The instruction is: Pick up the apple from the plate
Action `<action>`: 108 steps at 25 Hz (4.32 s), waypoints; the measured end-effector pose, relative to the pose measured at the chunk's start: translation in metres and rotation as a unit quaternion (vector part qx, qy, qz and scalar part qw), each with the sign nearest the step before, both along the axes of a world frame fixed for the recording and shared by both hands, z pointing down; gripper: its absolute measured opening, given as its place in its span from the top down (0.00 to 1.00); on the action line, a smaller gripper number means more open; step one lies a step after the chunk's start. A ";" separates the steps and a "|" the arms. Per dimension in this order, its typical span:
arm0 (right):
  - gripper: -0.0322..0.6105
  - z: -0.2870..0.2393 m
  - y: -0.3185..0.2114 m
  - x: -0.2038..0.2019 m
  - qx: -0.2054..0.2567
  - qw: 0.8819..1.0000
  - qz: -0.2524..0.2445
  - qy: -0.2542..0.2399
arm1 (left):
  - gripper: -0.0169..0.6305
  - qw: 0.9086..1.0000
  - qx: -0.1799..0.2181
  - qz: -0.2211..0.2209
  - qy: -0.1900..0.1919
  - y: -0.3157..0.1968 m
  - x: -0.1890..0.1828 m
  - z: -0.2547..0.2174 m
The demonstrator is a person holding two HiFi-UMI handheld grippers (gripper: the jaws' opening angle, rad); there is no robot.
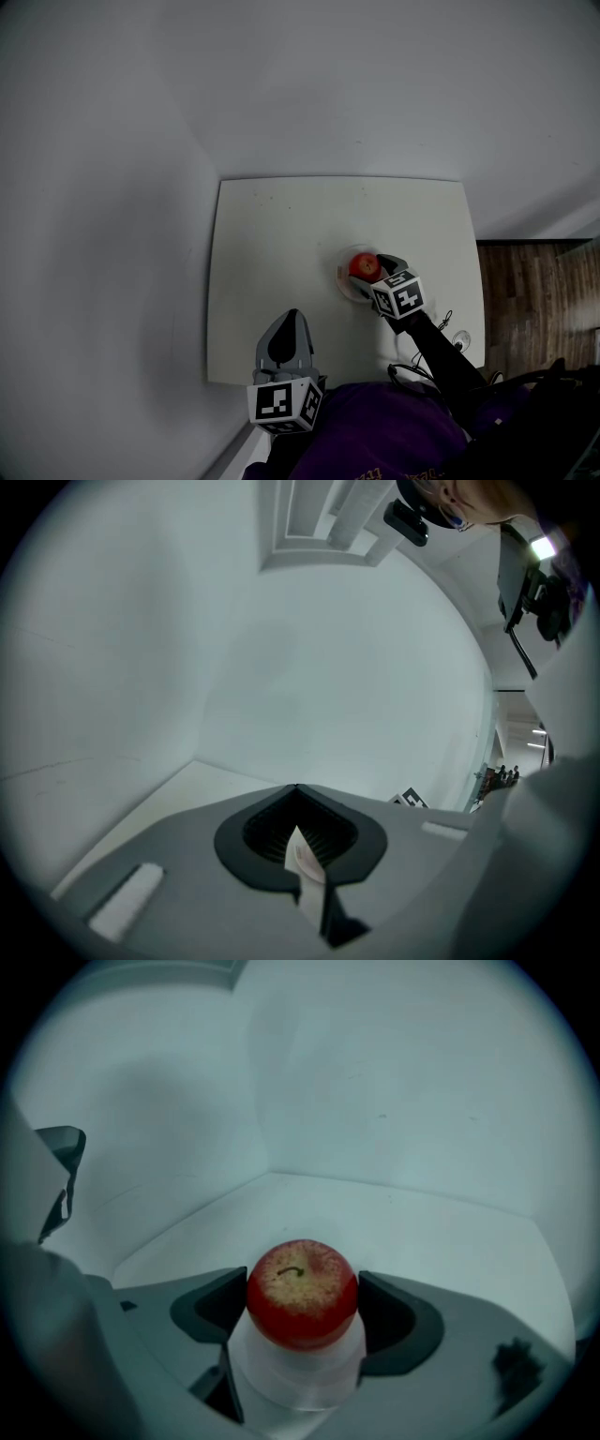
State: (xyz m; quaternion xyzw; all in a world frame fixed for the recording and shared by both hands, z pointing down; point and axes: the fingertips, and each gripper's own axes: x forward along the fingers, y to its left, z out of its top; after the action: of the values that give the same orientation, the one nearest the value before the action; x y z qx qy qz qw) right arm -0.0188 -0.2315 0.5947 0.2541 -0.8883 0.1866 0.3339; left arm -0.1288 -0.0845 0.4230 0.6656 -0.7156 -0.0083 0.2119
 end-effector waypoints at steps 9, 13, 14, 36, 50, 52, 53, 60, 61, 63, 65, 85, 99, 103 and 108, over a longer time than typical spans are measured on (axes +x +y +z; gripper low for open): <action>0.38 0.002 -0.001 0.001 0.002 1.000 -0.003 0.007 | 0.97 1.000 0.001 0.013 0.001 -0.004 0.001 0.003; 0.38 -0.003 -0.005 0.005 0.014 1.000 0.009 0.002 | 0.97 1.000 0.001 0.014 0.000 -0.004 0.001 0.003; 0.38 -0.005 -0.006 0.006 0.017 1.000 0.016 0.000 | 0.97 1.000 0.001 0.016 -0.001 -0.004 0.002 0.002; 0.38 -0.034 -0.015 0.052 0.059 0.995 0.085 -0.009 | 0.97 0.999 0.009 0.041 0.004 -0.004 0.016 -0.001; 0.38 -0.049 -0.009 0.090 0.080 0.988 0.129 -0.012 | 0.97 0.998 0.010 0.067 0.007 -0.003 0.033 -0.002; 0.38 -0.050 -0.007 0.097 0.083 0.987 0.135 -0.010 | 0.97 0.997 0.011 0.071 0.007 -0.004 0.036 -0.003; 0.38 -0.050 -0.007 0.100 0.083 0.987 0.139 -0.010 | 0.97 0.997 0.011 0.073 0.006 -0.004 0.037 -0.003; 0.38 -0.047 0.002 0.120 0.082 0.984 0.159 -0.005 | 0.97 0.995 0.013 0.099 0.005 -0.006 0.049 -0.005; 0.38 -0.047 0.003 0.123 0.082 0.983 0.162 -0.005 | 0.97 0.995 0.013 0.102 0.006 -0.006 0.051 -0.006; 0.38 -0.046 0.004 0.127 0.082 0.982 0.169 -0.004 | 0.97 0.995 0.012 0.104 0.005 -0.006 0.051 -0.004; 0.38 -0.045 0.006 0.131 0.081 0.982 0.173 -0.003 | 0.97 0.994 0.011 0.111 0.004 -0.006 0.055 -0.003; 0.38 -0.010 0.036 0.167 0.047 0.978 0.201 0.030 | 0.97 0.992 0.005 0.129 0.001 -0.008 0.068 0.000; 0.37 0.007 0.043 0.172 0.030 0.978 0.206 0.031 | 0.97 0.992 -0.001 0.126 -0.001 -0.010 0.066 0.003; 0.38 0.008 0.043 0.173 0.028 0.977 0.209 0.026 | 0.97 0.992 0.001 0.126 -0.001 -0.010 0.067 0.004; 0.38 0.008 0.044 0.173 0.027 0.978 0.206 0.025 | 0.97 0.991 0.000 0.130 -0.001 -0.013 0.069 0.003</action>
State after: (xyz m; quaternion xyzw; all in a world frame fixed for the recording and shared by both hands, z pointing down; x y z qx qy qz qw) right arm 0.1540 -0.1873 0.6023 0.4451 -0.8132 0.2208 0.3032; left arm -0.0603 -0.0973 0.4264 0.7532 -0.6228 0.0203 0.2107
